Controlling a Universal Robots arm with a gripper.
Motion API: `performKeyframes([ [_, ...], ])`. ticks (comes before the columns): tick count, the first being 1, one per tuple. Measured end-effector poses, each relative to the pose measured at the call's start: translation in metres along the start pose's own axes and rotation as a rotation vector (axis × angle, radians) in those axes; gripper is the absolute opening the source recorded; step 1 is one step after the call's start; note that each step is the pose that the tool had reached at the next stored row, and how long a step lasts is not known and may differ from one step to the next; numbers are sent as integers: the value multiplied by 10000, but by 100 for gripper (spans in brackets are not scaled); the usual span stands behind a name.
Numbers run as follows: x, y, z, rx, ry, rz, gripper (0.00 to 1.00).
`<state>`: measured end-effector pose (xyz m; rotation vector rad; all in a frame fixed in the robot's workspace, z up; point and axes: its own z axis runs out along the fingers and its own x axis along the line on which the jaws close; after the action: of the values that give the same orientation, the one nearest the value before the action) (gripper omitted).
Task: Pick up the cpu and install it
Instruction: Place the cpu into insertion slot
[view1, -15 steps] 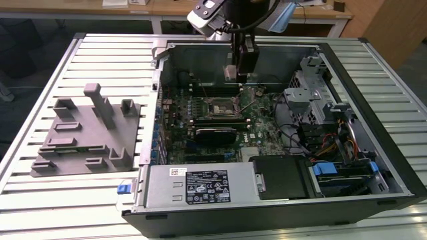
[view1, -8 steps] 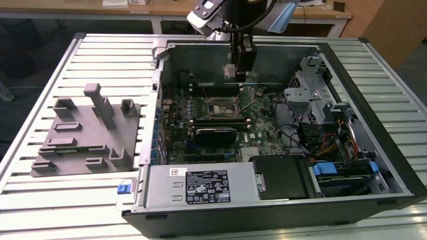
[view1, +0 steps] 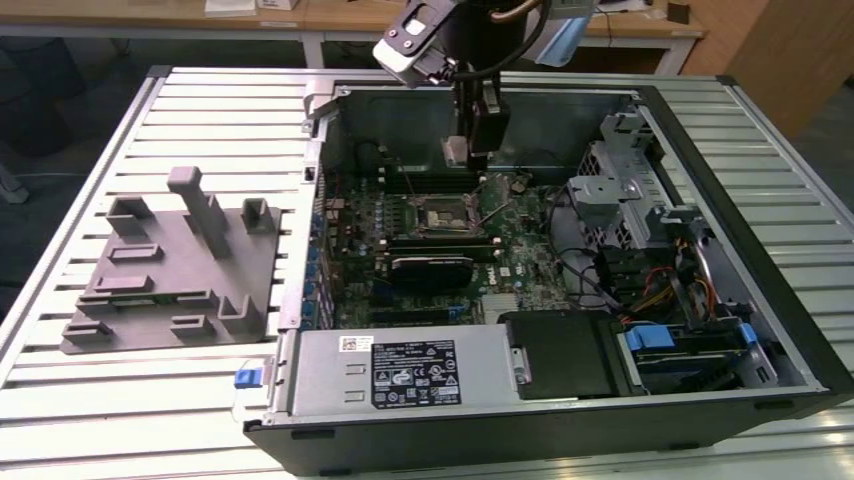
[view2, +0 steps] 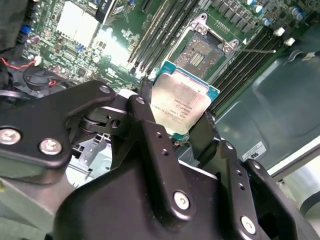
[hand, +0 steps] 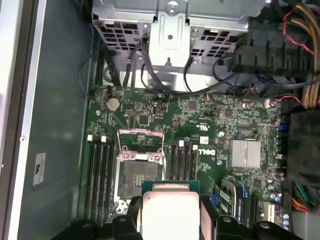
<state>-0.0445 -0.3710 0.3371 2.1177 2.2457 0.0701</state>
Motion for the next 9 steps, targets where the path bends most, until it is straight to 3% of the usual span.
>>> performKeyframes([
  [9, 16, -21, 55, -1, 12, -177, 54],
])
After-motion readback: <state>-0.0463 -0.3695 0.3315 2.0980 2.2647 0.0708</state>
